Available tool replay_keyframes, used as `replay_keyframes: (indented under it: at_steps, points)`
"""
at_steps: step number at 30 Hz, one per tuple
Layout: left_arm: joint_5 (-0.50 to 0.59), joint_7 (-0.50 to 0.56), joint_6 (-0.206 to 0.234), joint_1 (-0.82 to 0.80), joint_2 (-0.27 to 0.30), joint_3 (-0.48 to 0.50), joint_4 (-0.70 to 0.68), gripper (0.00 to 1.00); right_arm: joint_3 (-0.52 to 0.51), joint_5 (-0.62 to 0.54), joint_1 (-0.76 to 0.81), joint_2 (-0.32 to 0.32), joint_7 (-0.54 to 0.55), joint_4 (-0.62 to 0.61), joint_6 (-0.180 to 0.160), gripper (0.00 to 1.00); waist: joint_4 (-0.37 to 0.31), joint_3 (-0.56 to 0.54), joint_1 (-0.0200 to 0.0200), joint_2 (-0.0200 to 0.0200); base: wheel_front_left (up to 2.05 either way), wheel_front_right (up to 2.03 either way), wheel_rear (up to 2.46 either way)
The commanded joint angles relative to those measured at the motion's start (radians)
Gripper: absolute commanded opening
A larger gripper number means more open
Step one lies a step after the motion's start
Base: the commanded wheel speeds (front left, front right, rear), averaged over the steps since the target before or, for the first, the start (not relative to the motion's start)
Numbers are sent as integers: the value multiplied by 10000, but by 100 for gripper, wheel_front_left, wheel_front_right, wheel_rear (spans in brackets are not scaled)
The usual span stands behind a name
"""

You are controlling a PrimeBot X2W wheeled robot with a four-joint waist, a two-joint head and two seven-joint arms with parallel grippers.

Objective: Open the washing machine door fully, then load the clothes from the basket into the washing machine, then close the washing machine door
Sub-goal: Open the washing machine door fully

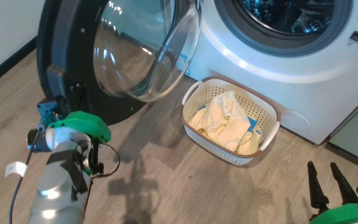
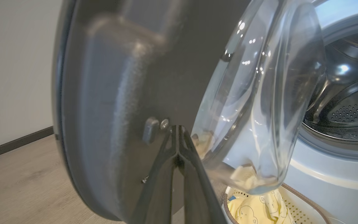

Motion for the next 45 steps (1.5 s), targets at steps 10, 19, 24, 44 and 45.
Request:
replay_keyframes:
  at_steps: [10, 19, 24, 44, 45]
  points:
    - [303, -63, -60, -1418, 158, 1304, 446, 0, 219, -7, -680, -457, -95, -305, -27, 100, 116, 702, -1, 0, 0, 0, 0]
    - [598, -63, -124, -2064, 58, 2012, 1005, 0, 272, -7, -955, -647, -95, -302, -27, 100, 156, 1088, -1, 0, 0, 0, 0]
    - [796, -63, -145, -2315, 134, 2392, 1234, 0, 360, 3, -1094, -686, -95, -276, -27, 100, 61, 1221, -1, 0, 0, 0, 0]
    - [1498, -63, -713, -2050, 169, 3144, 1552, 0, 394, 70, -1004, -319, -95, -95, -27, 100, -322, 619, -1, 0, 0, 0, 0]
    - [1541, -63, -752, -1956, 159, 3154, 1514, 0, 389, 76, -951, -277, -95, -90, -27, 100, -356, 502, -1, 0, 0, 0, 0]
